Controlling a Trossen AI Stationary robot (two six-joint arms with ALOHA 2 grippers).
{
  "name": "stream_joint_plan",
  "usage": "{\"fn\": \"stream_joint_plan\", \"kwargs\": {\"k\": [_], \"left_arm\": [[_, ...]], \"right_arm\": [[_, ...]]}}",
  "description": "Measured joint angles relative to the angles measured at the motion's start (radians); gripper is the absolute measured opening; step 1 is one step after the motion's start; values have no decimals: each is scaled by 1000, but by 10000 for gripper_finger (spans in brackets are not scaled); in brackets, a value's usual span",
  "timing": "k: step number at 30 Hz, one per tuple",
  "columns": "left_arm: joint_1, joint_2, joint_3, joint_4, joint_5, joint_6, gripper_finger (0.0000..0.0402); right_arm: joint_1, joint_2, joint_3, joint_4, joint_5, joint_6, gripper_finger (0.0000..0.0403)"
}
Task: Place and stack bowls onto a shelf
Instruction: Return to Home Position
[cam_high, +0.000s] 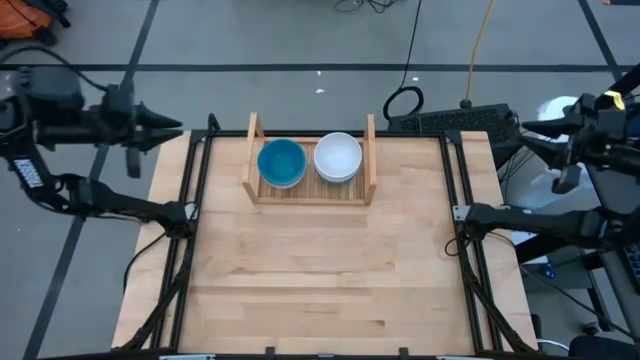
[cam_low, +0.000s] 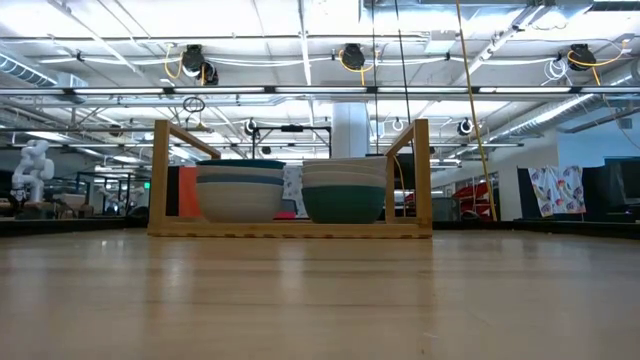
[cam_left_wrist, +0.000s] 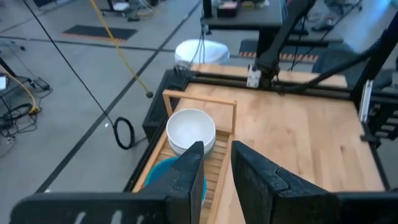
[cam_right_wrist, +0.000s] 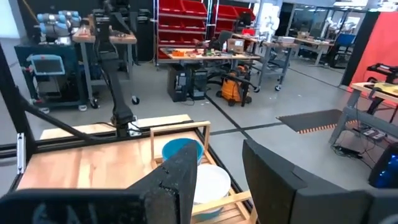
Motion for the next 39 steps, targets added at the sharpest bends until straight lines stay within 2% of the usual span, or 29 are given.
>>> {"fn": "stream_joint_plan", "kwargs": {"k": [5,13,22,27,39], "left_arm": [[-8,-59,-2,2,0,-41,88],[-8,-115,-43,4,0,-41,88],[-8,-212,-247,8,0,-66,88],[-8,-294,-389,72,0,-65,88],[-8,-552,-659,220,0,-148,88]], "right_arm": [[-1,-83,-92,18,56,29,123],[-2,-221,-332,158,59,61,123],[-2,-326,-585,317,45,98,123],[-2,-357,-692,381,40,103,123],[-2,-515,-851,506,16,166,123]]}}
